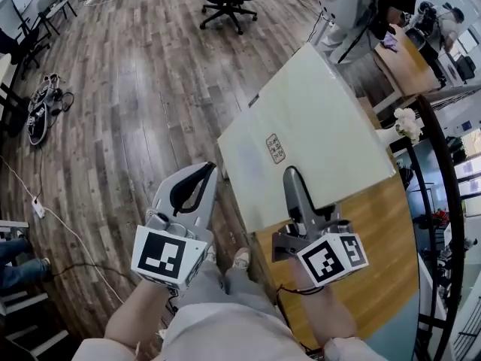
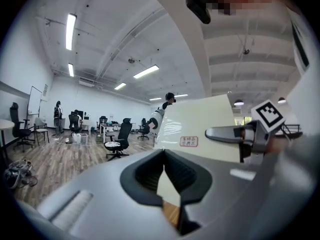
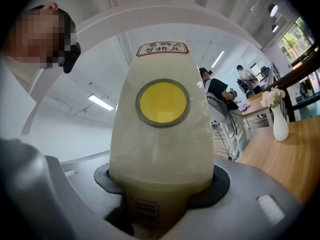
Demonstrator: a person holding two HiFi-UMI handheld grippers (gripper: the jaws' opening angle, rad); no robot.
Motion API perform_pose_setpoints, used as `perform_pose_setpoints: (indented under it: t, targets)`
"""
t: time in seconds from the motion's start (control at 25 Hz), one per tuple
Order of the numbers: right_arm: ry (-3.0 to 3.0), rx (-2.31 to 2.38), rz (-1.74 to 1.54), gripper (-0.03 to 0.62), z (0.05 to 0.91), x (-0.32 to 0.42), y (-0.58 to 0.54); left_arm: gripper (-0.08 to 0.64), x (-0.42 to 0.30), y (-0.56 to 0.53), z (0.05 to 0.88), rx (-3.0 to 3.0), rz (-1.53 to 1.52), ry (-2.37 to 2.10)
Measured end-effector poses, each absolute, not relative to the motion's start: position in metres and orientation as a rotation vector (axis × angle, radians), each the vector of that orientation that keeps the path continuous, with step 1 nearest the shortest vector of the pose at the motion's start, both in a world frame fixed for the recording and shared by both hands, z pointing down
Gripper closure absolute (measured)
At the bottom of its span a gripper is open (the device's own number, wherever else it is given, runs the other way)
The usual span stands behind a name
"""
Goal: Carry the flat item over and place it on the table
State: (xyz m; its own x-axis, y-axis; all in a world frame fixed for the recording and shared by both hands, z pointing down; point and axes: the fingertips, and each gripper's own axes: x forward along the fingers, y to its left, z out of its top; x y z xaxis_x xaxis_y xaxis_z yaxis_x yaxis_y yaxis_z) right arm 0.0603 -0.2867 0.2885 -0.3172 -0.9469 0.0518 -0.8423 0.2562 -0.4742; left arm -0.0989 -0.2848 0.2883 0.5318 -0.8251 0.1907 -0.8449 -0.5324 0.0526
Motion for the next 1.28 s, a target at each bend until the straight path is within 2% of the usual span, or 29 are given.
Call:
perform_pose_setpoints:
  t: [0.24,0.8,1.28]
  targets:
    - [2.127,-1.669,-0.846,0.284,0.350,0.079,-0.319,0.558,-0.096,-0.312,0.325,2.595,0.241,-1.433]
    - [1.897,-1.678,-1.106,0.284,0.487,0.100,-0.379,0.558,-0.082,-0.374,0.450,2.492,0.377,-1.345]
    - [1.716,-1.642,-1.226,0.284,0.552,0.113,-0.407,0.557,-0.072,-0.401,0.512,2.448,0.453,-1.296]
